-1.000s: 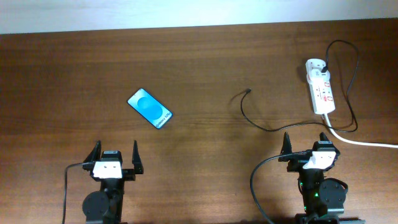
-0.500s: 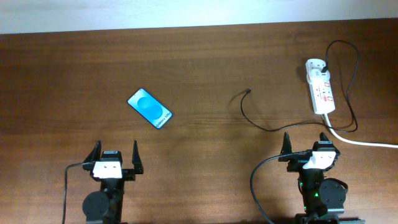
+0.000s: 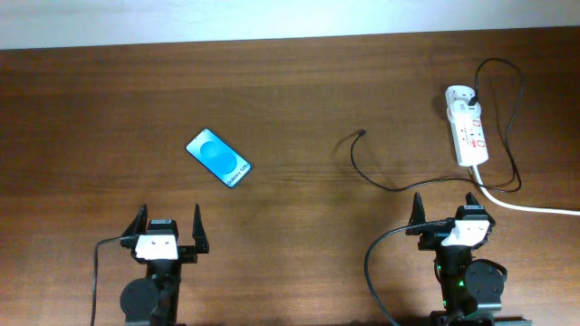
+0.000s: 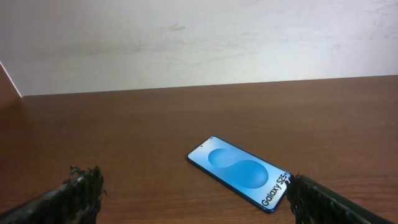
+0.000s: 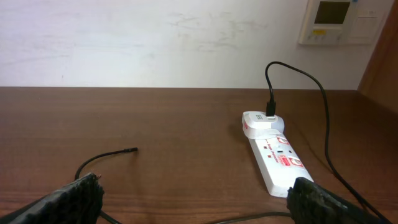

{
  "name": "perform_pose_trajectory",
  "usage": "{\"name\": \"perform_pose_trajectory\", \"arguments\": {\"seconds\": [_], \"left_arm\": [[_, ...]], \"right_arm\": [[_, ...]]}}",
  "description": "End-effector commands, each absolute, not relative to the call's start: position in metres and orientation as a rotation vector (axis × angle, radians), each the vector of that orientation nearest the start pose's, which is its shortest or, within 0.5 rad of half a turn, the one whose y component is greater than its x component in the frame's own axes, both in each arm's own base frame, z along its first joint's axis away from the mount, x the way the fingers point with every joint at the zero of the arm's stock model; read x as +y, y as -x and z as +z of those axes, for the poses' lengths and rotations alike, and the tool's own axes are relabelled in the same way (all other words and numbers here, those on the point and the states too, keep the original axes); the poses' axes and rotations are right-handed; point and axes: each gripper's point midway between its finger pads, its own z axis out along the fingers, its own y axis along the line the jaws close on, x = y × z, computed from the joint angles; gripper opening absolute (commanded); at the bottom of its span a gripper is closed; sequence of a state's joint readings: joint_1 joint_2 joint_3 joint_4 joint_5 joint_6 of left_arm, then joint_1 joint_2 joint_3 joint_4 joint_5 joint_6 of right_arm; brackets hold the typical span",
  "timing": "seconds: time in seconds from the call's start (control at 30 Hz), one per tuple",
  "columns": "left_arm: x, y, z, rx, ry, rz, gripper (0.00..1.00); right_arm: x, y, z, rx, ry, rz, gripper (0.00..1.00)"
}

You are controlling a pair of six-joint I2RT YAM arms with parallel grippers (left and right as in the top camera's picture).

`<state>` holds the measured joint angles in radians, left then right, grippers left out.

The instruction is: Plug charger to phone and switch on socket

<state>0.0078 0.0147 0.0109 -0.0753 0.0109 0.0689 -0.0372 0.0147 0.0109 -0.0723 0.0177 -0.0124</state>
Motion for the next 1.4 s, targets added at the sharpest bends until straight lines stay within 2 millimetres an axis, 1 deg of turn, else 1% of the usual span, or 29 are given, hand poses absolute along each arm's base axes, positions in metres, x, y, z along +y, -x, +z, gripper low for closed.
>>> {"name": "perform_pose_trajectory", "arguments": {"seconds": [0.0,0.03,0.17,0.2,0.23,0.27,0.3,0.4,0.47,0.5,0.57,0.67,0.73,0.83,0.87,0.9,0.93,1.0,1.03,1.07,1.13,1.17,1.2,1.27,1.3,1.37], "left_arm": [[0.002,-0.246,0.156,1.651,-0.063,0.067,0.99],[0.002,-0.246,0.156,1.651,-0.048,0.053,0.99],[0.001,-0.246,0.157,1.645,0.13,-0.118,0.99],[-0.004,-0.246,0.159,1.642,0.153,-0.187,0.99],[-0.014,-0.244,0.165,1.635,0.148,-0.268,0.99],[-0.019,-0.243,0.171,1.631,0.144,-0.313,0.99],[-0.02,-0.241,0.176,1.63,0.155,-0.328,0.99],[-0.02,-0.238,0.2,1.636,0.158,-0.328,0.99],[-0.02,-0.24,0.216,1.65,0.16,-0.328,0.99],[-0.02,-0.243,0.221,1.663,0.163,-0.328,0.99],[-0.021,-0.253,0.231,1.71,0.164,-0.332,0.99],[-0.022,-0.272,0.237,1.803,0.175,-0.335,0.99],[-0.029,-0.302,0.25,1.935,0.136,-0.344,0.99],[-0.029,-0.331,0.263,2.088,0.112,-0.317,0.99],[-0.029,-0.338,0.267,2.142,0.121,-0.317,0.99],[-0.03,-0.348,0.268,2.237,0.136,-0.326,0.99],[-0.034,-0.351,0.268,2.294,0.134,-0.354,0.99],[-0.044,-0.363,0.266,2.356,0.12,-0.421,0.99],[-0.049,-0.368,0.26,2.379,0.109,-0.464,0.99],[-0.05,-0.372,0.248,2.414,0.116,-0.473,0.99],[-0.053,-0.377,0.231,2.46,0.132,-0.487,0.99],[-0.055,-0.378,0.229,2.469,0.146,-0.491,0.99],[-0.054,-0.379,0.226,2.478,0.183,-0.483,0.99],[-0.043,-0.381,0.219,2.485,0.343,-0.349,0.99],[-0.042,-0.382,0.22,2.474,0.38,-0.312,0.99],[-0.045,-0.388,0.23,2.437,0.424,-0.248,0.99]], "right_arm": [[-0.014,-0.246,0.155,1.651,-0.035,-0.065,0.98],[-0.014,-0.246,0.155,1.651,-0.035,-0.065,0.98],[-0.014,-0.246,0.155,1.651,-0.035,-0.065,0.98],[-0.014,-0.246,0.155,1.651,-0.035,-0.065,0.98],[-0.014,-0.246,0.155,1.651,-0.035,-0.065,0.98],[-0.014,-0.246,0.155,1.651,-0.035,-0.065,0.98],[-0.014,-0.246,0.155,1.651,-0.035,-0.065,0.98],[-0.014,-0.246,0.155,1.651,-0.035,-0.065,0.98],[-0.014,-0.246,0.155,1.651,-0.035,-0.065,0.98],[-0.014,-0.246,0.155,1.651,-0.035,-0.065,0.98],[-0.014,-0.246,0.155,1.651,-0.035,-0.065,0.98],[-0.014,-0.246,0.155,1.651,-0.035,-0.065,0.98],[-0.014,-0.246,0.155,1.651,-0.035,-0.065,0.98],[-0.014,-0.246,0.155,1.651,-0.035,-0.065,0.98],[-0.013,-0.246,0.155,1.651,-0.035,-0.065,0.98],[-0.014,-0.246,0.155,1.651,-0.035,-0.065,0.98],[-0.014,-0.246,0.155,1.651,-0.035,-0.065,0.98],[-0.014,-0.246,0.155,1.651,-0.035,-0.065,0.98],[-0.014,-0.246,0.155,1.651,-0.035,-0.065,0.98],[-0.014,-0.246,0.155,1.651,-0.035,-0.065,0.98],[-0.014,-0.246,0.155,1.651,-0.035,-0.065,0.98],[-0.014,-0.246,0.155,1.651,-0.035,-0.065,0.98],[-0.014,-0.246,0.155,1.651,-0.035,-0.065,0.98],[-0.014,-0.246,0.155,1.651,-0.035,-0.065,0.98],[-0.014,-0.246,0.155,1.651,-0.035,-0.065,0.98],[-0.014,-0.246,0.155,1.651,-0.035,-0.065,0.98]]}}
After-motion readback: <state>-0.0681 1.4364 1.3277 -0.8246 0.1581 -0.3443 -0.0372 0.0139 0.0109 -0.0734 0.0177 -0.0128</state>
